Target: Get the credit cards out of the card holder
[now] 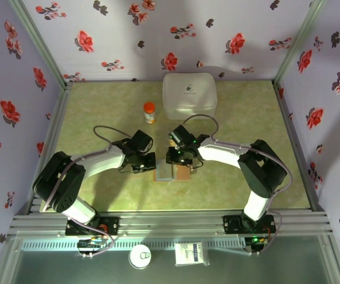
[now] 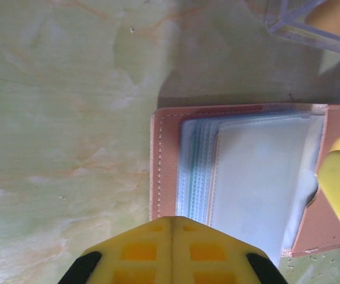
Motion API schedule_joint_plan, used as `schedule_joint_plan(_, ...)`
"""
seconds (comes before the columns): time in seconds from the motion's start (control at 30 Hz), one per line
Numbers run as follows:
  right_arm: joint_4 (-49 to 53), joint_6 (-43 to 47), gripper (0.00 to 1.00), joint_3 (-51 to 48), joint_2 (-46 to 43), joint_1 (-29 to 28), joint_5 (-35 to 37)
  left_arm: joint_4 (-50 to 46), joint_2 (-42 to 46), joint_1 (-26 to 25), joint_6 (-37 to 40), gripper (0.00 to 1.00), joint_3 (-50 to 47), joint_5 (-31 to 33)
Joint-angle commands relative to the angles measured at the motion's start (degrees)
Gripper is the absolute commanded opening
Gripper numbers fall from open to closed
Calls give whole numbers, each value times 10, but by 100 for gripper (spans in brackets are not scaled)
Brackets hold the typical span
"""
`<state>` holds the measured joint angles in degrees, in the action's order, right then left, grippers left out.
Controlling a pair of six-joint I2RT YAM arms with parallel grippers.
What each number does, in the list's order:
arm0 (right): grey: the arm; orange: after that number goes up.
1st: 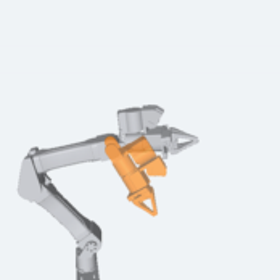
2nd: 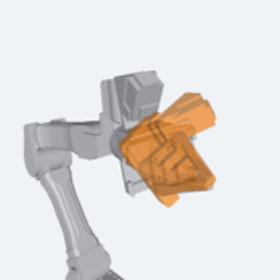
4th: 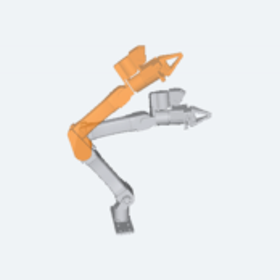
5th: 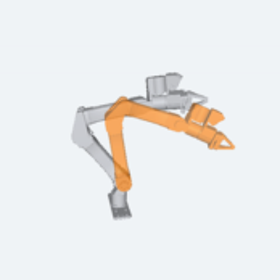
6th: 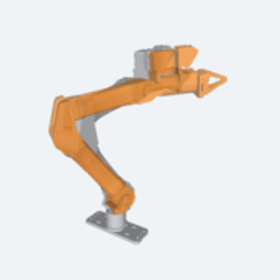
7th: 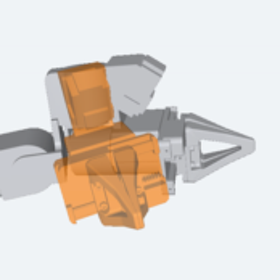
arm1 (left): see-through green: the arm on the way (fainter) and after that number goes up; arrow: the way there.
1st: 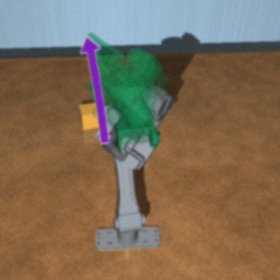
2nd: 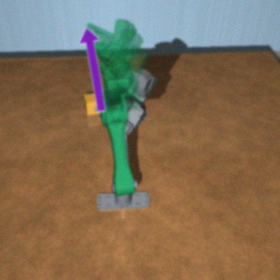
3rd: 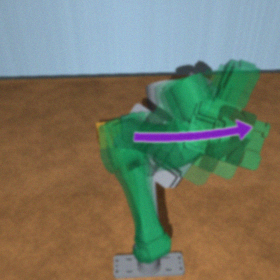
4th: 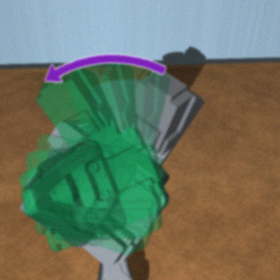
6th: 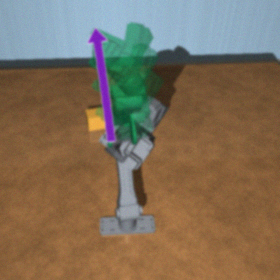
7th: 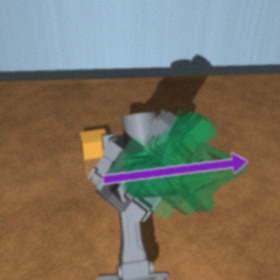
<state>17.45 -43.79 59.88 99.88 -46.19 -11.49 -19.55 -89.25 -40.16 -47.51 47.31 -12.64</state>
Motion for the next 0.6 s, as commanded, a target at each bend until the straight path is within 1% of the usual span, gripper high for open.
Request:
schedule_joint_plan(0.0, -33, -24, 30, -11, -16, -5, -22, 13, 12, -4, -11, 0, -16, -4)
schedule_joint_plan(0.27, -40, -35, 28, -18, -12, -8, -37, 5, -7, -4, -9, 0, -15, -5)
schedule_joint_plan(0.57, -34, -40, 33, -29, -11, -12, -52, -12, -21, -3, -9, 0, -9, -2)
